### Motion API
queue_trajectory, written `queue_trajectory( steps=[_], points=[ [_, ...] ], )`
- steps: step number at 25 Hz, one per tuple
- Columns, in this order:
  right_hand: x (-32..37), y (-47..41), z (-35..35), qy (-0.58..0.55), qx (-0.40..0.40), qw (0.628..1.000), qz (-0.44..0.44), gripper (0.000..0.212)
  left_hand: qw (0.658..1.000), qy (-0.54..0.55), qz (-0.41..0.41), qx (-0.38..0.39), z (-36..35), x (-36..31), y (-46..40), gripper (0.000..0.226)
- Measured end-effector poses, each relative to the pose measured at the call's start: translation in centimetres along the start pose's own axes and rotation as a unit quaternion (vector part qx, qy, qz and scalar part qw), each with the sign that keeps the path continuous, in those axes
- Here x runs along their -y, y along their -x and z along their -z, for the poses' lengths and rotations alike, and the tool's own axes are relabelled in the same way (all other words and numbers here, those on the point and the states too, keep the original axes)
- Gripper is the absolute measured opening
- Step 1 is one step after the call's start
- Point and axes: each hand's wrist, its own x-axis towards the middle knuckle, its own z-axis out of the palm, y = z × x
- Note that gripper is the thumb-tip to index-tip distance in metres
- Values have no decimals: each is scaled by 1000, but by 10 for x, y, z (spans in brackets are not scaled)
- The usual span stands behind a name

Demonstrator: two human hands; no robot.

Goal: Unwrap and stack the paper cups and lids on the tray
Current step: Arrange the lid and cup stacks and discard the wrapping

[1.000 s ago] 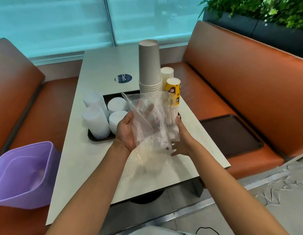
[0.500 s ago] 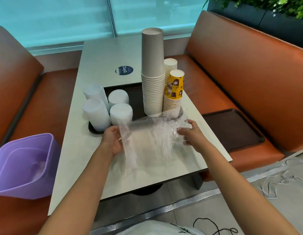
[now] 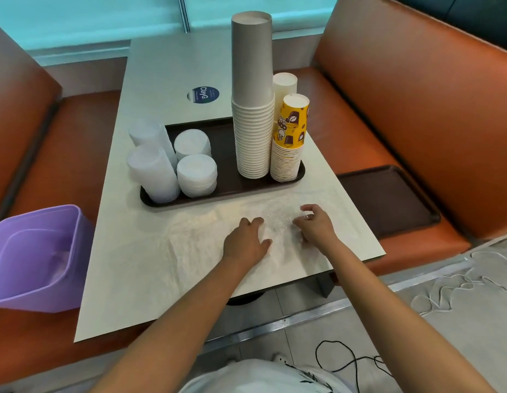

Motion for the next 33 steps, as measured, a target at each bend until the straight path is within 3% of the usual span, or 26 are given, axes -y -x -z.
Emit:
queue_trajectory(
  steps=[4,9,12,16,18,21,23,26,28,30,33],
  points=[
    [0,3,8,38,39,997,45,64,987,144,15,-75,4,6,0,34],
    [-3,2,7,16,84,995,46,31,942,277,24,-189,51,-29,-14,26],
    [-1,2,4,-70,75,995,0,18,931,329,31,-155,55,-60,-30,26],
    [-2,-3,5,-82,69,993,-43,51,934,343,95,-45,28,-69,-45,28],
    [-3,-5,7,-106,87,989,-59,54,943,315,103,22,17,-66,-47,27],
    [-4,-7,12,-68,98,992,-49,26,915,378,103,92,15,-60,-42,31],
    [-6,-9,11,-27,81,996,-35,7,916,389,83,60,23,-49,-36,33],
    [-5,-9,11,-46,67,996,-29,37,960,206,114,-150,40,-18,-24,36],
    [-3,-9,13,-52,71,996,-3,65,945,85,225,-221,53,9,-12,45],
    [0,-8,15,-26,92,995,29,81,926,87,322,-176,59,30,-1,58],
    [2,-7,13,34,128,988,75,70,922,207,308,-113,48,46,6,69]
  ],
)
